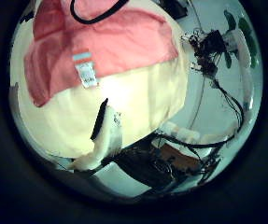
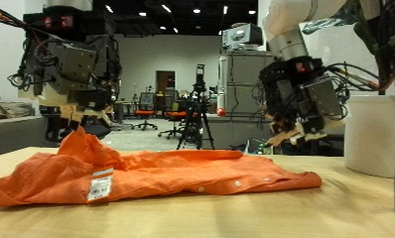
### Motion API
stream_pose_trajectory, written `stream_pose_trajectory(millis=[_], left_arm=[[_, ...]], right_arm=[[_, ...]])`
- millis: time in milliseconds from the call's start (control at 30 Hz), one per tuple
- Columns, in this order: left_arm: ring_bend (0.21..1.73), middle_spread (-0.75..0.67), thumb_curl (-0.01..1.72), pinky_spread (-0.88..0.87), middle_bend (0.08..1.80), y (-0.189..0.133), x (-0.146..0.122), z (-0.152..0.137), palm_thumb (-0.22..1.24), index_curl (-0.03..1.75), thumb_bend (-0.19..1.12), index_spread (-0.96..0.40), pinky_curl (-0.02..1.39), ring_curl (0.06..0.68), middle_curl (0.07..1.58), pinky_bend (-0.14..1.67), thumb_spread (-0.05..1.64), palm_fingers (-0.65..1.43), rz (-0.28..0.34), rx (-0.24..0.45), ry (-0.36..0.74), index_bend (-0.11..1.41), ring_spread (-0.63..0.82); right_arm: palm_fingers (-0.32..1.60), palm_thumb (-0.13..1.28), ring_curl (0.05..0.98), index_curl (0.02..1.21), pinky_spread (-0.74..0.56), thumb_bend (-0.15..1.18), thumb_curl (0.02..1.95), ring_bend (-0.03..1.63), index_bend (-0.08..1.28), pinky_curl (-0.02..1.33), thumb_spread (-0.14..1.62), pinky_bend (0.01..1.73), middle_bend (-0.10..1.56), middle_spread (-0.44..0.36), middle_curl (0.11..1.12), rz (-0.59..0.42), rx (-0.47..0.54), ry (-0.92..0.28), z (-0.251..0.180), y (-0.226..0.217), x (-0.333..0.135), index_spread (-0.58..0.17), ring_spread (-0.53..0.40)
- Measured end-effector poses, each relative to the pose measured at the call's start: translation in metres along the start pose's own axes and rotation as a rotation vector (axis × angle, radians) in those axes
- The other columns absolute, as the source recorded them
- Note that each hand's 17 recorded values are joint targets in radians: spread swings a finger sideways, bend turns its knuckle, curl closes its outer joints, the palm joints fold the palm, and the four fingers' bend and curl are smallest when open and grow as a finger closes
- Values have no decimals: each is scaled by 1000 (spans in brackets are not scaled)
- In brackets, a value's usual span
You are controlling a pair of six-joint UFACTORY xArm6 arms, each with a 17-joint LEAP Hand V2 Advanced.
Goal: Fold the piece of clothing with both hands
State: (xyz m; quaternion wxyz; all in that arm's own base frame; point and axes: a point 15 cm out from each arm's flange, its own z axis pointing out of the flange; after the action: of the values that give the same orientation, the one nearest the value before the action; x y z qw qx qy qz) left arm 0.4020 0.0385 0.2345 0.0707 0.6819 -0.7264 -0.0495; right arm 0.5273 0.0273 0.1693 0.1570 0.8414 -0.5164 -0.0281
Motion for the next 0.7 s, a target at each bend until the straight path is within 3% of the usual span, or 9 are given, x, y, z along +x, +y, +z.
stream_pose_trajectory(millis=[167,400,700], left_arm=[[457,225,319,469,191,11,5,7,395,371,-14,108,331,262,338,306,1254,37,9,-42,4,157,466],[458,224,302,459,189,16,5,5,387,349,-15,111,324,255,335,289,1249,41,14,-51,8,163,469],[457,213,292,443,189,16,3,-5,389,333,-14,111,322,247,332,275,1246,48,15,-42,-5,164,469]], right_arm=[[54,162,201,384,296,-21,177,338,237,311,1302,334,324,-156,335,-17,-28,-5,20,-7,-8,-399,146],[155,120,195,376,292,-18,183,267,217,290,1284,243,313,-101,337,-47,-65,-3,30,-6,-22,-386,143],[225,75,198,374,283,-17,192,198,191,275,1260,178,297,-70,338,-55,-177,-29,50,42,-34,-367,131]])
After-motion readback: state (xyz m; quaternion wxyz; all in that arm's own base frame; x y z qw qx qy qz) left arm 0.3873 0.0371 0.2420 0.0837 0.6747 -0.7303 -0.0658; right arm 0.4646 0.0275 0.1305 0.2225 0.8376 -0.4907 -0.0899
